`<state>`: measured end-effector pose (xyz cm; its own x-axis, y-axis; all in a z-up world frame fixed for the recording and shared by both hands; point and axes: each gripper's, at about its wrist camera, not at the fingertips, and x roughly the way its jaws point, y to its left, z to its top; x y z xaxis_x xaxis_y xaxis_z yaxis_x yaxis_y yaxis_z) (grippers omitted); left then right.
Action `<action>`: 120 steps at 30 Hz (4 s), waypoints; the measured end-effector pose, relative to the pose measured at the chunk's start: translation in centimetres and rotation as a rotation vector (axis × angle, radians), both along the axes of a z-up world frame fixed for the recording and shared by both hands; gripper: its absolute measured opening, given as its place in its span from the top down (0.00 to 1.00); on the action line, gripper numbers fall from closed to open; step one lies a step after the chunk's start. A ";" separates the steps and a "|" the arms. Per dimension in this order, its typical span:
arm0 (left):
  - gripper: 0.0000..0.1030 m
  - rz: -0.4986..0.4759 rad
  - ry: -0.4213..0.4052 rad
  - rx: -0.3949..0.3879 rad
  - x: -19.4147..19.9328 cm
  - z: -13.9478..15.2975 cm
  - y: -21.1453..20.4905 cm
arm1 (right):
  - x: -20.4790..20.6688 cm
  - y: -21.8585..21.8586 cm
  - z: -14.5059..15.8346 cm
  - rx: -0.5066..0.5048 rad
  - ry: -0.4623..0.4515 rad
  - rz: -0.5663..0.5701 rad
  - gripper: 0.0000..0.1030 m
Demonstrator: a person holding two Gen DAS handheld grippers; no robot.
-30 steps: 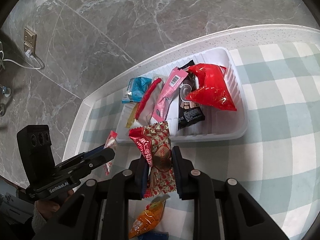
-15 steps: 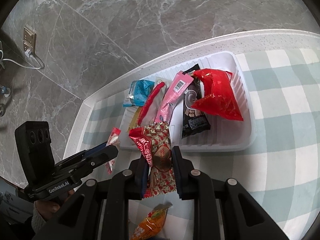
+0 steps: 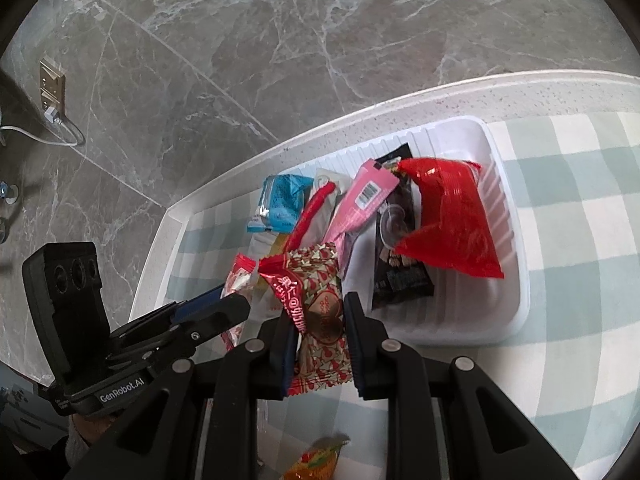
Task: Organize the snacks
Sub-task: 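Carry fruit candy packet toward tray with left tool while right tool carries checkered candy, then lower both candies into the tray and open both tools, then move both tools back over the remaining loose snacks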
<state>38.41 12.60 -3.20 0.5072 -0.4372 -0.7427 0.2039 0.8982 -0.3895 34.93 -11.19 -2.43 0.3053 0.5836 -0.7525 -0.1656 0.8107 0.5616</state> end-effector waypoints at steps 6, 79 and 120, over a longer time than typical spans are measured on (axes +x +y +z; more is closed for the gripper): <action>0.69 0.001 -0.003 0.000 1.5 0.1 -0.4 | 1.6 0.2 -0.2 0.007 0.000 -0.006 0.76; 0.53 -0.157 0.021 0.329 -13.2 -4.1 3.8 | -12.4 2.2 -2.1 -0.057 0.095 0.104 0.57; 0.49 -0.050 0.130 0.412 -13.3 -8.4 8.1 | -14.4 7.2 -4.1 -0.274 0.108 0.167 0.51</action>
